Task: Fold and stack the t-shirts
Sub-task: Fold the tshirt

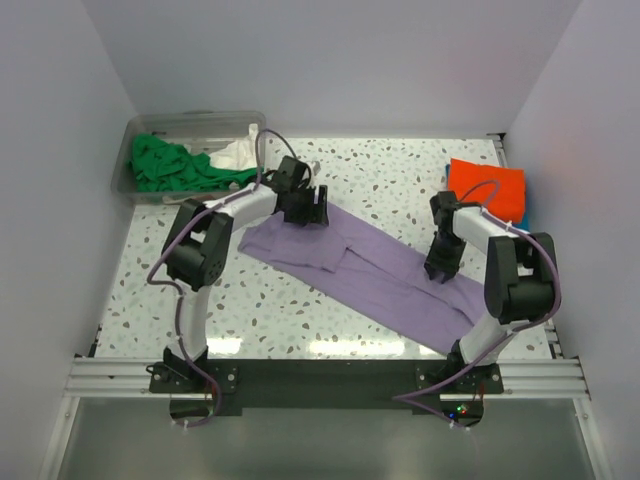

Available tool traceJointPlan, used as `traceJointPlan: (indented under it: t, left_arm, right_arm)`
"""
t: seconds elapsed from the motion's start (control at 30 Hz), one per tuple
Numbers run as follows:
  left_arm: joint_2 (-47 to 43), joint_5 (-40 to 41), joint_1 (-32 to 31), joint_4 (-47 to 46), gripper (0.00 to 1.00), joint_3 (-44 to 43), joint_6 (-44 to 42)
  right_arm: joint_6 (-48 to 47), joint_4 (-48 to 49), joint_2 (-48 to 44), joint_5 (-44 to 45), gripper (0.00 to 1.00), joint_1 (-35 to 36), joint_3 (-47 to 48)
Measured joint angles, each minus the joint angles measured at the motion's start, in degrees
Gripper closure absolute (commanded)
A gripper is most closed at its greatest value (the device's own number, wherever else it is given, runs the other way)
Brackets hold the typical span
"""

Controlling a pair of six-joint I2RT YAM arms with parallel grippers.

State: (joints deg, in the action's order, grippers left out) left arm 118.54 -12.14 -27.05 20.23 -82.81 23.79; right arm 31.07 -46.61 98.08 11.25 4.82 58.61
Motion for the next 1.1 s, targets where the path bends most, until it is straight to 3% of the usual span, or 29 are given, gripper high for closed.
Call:
traceJointPlan:
  t: [0.33, 0.53, 0.83, 1.1]
  left_arm:
    - [16.85, -1.18, -0.02, 2.8, 0.25, -25.88, -2.1]
    - [23.71, -1.92, -0.02, 3.23, 0.25, -36.48, -2.38]
    - [27.78, -4.0, 0.52, -0.55, 0.25, -41.46, -3.19]
    - [26.75, -5.49, 0.85, -3.8, 0.24, -38.86, -5.29]
  right_arm:
    - [0.9, -0.96, -2.6, -1.03, 0.64, -0.02, -3.23]
    - [1.64, -0.52, -4.33, -4.92, 0.63, 0.2, -5.46]
    - [3.48, -0.55, -4.42, -8.7, 0.63, 5.22, -6.08]
    - [4.15, -1.92, -4.83, -8.61, 0.59, 7.78, -5.84]
